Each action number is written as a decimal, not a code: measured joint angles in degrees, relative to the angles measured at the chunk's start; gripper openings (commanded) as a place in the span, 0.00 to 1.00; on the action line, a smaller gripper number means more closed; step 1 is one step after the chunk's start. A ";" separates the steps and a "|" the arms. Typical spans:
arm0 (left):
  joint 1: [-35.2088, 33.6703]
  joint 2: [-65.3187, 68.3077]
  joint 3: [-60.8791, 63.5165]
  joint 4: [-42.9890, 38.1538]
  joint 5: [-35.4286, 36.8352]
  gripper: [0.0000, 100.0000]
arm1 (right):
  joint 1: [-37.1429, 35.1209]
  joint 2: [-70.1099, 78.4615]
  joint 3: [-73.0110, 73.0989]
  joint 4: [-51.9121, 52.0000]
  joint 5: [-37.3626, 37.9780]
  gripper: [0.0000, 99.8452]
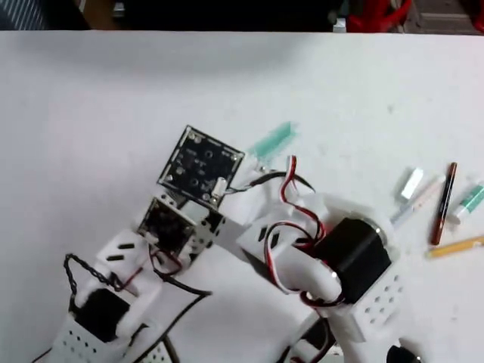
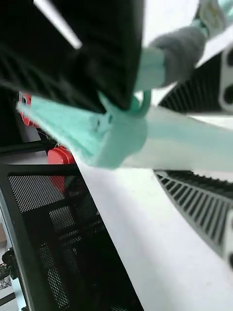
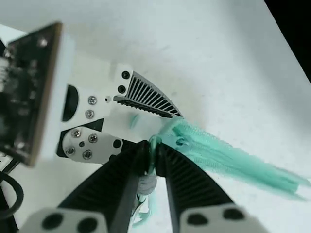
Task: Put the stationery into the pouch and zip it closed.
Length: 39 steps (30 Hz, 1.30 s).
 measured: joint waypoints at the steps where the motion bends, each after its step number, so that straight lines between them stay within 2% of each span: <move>1: 0.18 0.00 0.00 0.00 -0.44 0.05 | 0.26 0.00 0.00 0.00 0.00 0.02; 5: 1.23 0.00 0.00 0.88 -1.49 0.05 | 3.08 0.00 0.00 -0.53 0.00 0.02; 10: 3.69 0.00 -3.43 7.03 -0.44 0.05 | 3.78 -0.97 0.00 -0.70 0.00 0.02; 20: 1.41 -0.62 -4.31 9.23 1.32 0.05 | 5.63 -0.79 0.26 -4.22 -0.09 0.02; 22: 1.41 -0.70 -4.31 9.23 1.32 0.09 | 8.00 -0.18 0.44 -5.45 -0.09 0.02; 26: 1.32 -0.88 -4.84 10.46 2.20 0.27 | 12.13 0.70 2.29 -7.91 -0.09 0.02; 28: 1.32 -0.88 -5.19 11.08 5.71 0.28 | 12.31 1.93 2.90 -8.62 -0.09 0.02; 30: 1.05 -0.97 -5.36 11.08 8.88 0.28 | 12.66 3.08 2.99 -8.79 -0.09 0.02; 33: -0.18 -0.88 -5.27 10.37 8.88 0.28 | 12.66 4.92 2.46 -9.23 -0.09 0.02; 39: -0.44 -0.88 0.18 1.41 8.97 0.22 | 13.10 6.33 2.55 -9.58 -0.09 0.02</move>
